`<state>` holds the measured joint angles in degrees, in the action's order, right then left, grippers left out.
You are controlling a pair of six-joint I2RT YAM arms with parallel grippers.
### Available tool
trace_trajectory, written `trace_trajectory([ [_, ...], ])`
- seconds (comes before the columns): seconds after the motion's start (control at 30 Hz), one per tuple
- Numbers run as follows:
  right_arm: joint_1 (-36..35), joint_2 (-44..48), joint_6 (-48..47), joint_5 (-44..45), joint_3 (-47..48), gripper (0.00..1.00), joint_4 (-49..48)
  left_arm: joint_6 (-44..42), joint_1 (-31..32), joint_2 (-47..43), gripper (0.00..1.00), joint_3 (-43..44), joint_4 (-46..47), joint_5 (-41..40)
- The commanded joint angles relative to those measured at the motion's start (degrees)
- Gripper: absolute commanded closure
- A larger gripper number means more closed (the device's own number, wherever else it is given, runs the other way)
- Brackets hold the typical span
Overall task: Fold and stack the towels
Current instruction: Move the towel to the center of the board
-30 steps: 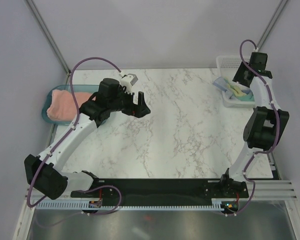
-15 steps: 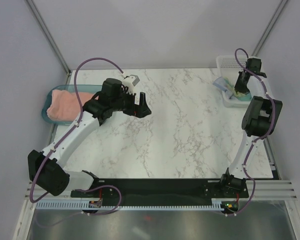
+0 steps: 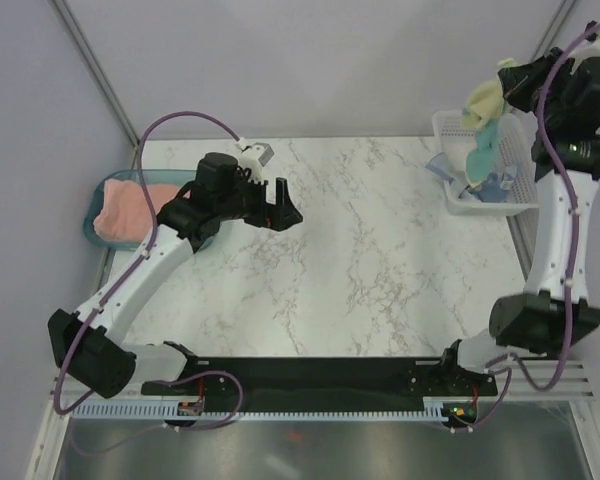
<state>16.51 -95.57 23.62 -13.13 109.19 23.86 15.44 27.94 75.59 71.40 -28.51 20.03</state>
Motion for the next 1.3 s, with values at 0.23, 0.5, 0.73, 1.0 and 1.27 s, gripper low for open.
trace_trajectory([
  [0.23, -13.25, 25.51, 17.08, -24.59, -27.77, 1.0, -16.23, 5.65, -0.17, -10.46, 0.0, -0.46, -1.54, -1.22],
  [0.5, -18.77, 30.62, 14.0, -21.43, -61.68, 0.92, -16.56, 10.04, -0.17, -12.49, 0.01, -10.48, -2.86, -7.72],
  [0.73, -24.25, 23.59, 11.46, -14.93, -66.39, 0.64, -12.97, 11.98, -0.08, -6.69, 0.05, -13.3, -2.87, -4.05],
  [1.0, -24.51, 18.41, 3.98, 9.32, -54.09, 0.5, -1.27, 15.31, 2.82, -0.8, 0.06, -14.53, 3.28, -2.37],
  [1.27, -24.77, 6.73, 4.51, 18.32, -55.03, 0.52, -6.18, 21.91, 7.02, 7.62, 0.1, -16.64, 14.88, 2.56],
])
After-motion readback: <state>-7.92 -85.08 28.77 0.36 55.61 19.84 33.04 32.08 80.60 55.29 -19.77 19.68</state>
